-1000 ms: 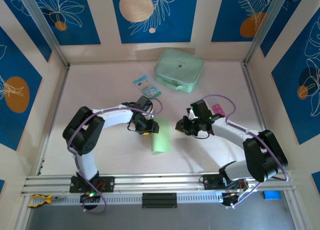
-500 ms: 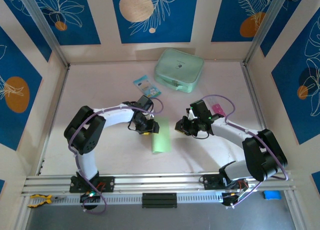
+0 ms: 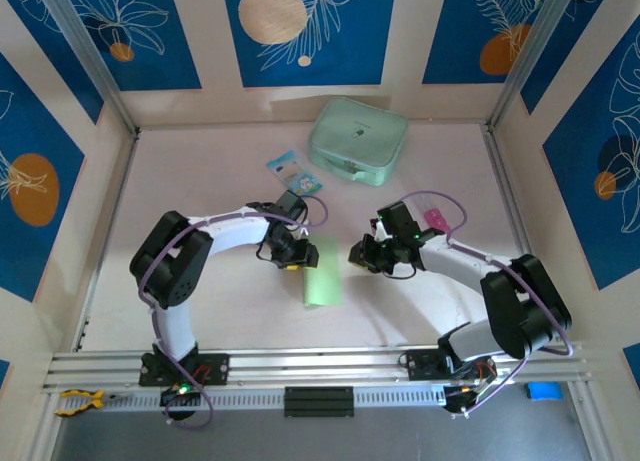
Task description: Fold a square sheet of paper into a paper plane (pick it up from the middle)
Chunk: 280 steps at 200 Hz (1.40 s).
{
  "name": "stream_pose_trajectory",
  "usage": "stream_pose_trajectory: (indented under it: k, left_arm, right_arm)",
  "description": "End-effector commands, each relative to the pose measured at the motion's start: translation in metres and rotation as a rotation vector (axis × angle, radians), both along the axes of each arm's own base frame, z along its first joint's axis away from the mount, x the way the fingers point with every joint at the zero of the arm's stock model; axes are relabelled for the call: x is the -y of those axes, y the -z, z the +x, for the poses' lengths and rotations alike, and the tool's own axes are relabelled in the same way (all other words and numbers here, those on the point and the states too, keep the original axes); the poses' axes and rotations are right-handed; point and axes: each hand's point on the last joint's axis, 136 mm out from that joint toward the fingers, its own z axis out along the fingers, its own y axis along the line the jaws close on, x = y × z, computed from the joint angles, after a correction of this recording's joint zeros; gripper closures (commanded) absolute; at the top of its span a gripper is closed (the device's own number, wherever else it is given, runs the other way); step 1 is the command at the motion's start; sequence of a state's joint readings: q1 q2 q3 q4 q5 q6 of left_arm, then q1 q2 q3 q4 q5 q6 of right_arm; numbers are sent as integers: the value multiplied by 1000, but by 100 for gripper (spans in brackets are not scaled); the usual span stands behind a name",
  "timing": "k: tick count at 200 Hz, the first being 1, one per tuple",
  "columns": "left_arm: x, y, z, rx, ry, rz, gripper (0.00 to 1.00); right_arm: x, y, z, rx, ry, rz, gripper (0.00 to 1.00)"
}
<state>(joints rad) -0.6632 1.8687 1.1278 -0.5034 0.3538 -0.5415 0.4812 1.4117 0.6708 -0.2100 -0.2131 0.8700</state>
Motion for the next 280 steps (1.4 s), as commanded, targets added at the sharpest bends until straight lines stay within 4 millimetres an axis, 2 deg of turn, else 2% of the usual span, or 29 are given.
stream_pose_trajectory:
  k: [1,40,72,109,199,250,280]
  left_arm:
    - [-8,40,3,15,4,84,52]
    - [-9,40,3,17,4,89,52]
    - [-7,40,3,13,3,75,52]
    - [-8,41,2,11,-11,77,51]
    - [-8,43,1,3,-16,78,51]
    - [-7,43,1,3,-10,72,51]
    - [-6,43,1,2,-7,67,51]
  right_arm:
    - [-2,4,-4,-19,-4,4,79]
    - [-4,3,-4,-17,-8,9,79]
    - [-18,0,-6,-5,-62,55,79]
    - [-16,7,-5,-20,-47,11,79]
    - [-16,5,-5,-6,-40,24,79]
    - [-24,7,-2,12,-42,11,86]
    - [-35,9,1,37,-57,-12,89]
